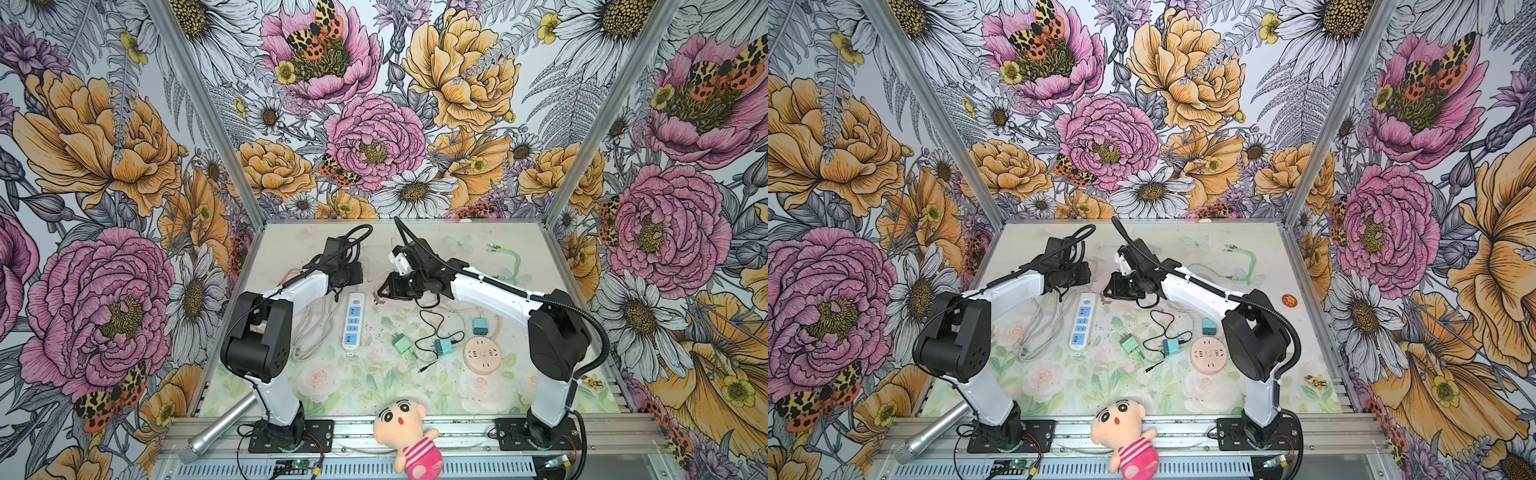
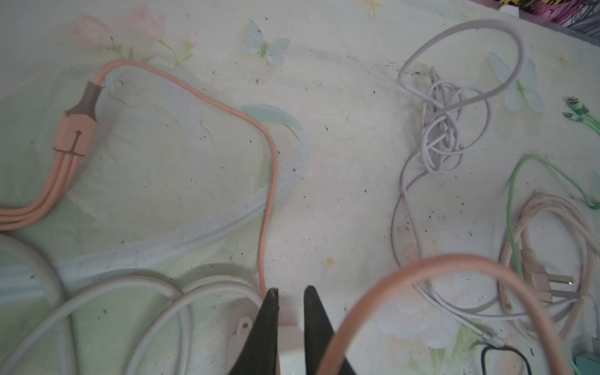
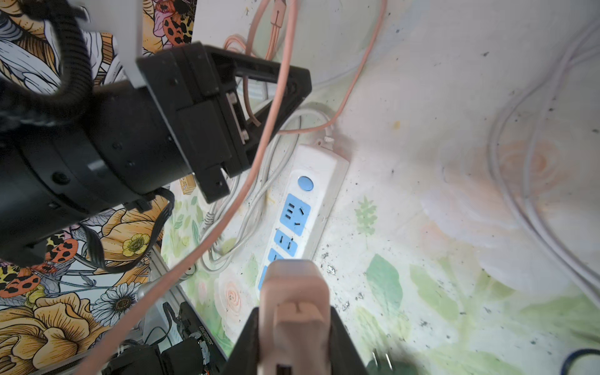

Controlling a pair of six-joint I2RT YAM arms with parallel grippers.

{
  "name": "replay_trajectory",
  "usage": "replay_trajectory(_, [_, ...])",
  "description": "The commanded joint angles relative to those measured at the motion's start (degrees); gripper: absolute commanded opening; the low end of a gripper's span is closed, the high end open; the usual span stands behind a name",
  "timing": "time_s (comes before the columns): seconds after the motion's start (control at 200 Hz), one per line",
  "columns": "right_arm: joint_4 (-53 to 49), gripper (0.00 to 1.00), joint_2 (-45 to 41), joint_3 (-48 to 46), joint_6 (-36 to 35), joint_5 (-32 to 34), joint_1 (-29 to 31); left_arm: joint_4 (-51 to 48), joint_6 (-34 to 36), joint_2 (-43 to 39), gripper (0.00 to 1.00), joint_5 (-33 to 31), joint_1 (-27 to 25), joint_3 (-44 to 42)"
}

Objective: Insert the plug

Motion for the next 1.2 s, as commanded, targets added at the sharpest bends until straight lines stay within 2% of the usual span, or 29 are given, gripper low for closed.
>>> replay_trajectory(0.0, [-0.1,0.00,1.9,3.7,2.5,3.0,2.4,-2.1,-1.8,-0.7,0.17,-3.7,3.9,2.3])
replay_trajectory(0.12, [-0.9,0.00,4.8,7.1,4.1,5.2,5.4,-2.5,-2.5,-2.4,0.18,0.7,7.8,2.2])
replay_trajectory(0.24, [-1.6,0.00,7.9,9.6,7.1,7.8,7.1,-5.4,-1.9,-1.8,0.19,3.4,9.5,3.8])
replay_trajectory(0.535, [-7.2,0.00,12.1,15.8,12.2,22.6,13.5,-7.8,-4.5,-0.9,0.19,-1.4,10.0,3.5])
replay_trajectory(0.716, [-7.8,0.00,12.3,15.7,14.8,28.5,17.3,-8.0,-6.0,-3.4,0.19,0.3,9.9,-1.1])
replay_trajectory(0.806, [-7.7,0.00,11.1,13.5,16.4,30.1,18.0,-8.7,-7.7,-6.0,0.20,0.2,8.6,-5.5])
replay_trajectory(1.031, [-7.8,0.00,7.3,9.8,15.4,32.5,18.1,-13.4,-11.7,-12.0,0.22,-8.6,1.3,-12.9])
replay_trajectory(1.196, [-7.6,0.00,6.7,8.8,14.8,31.8,18.2,-16.7,-12.8,-15.4,0.21,-7.9,-0.4,-14.5])
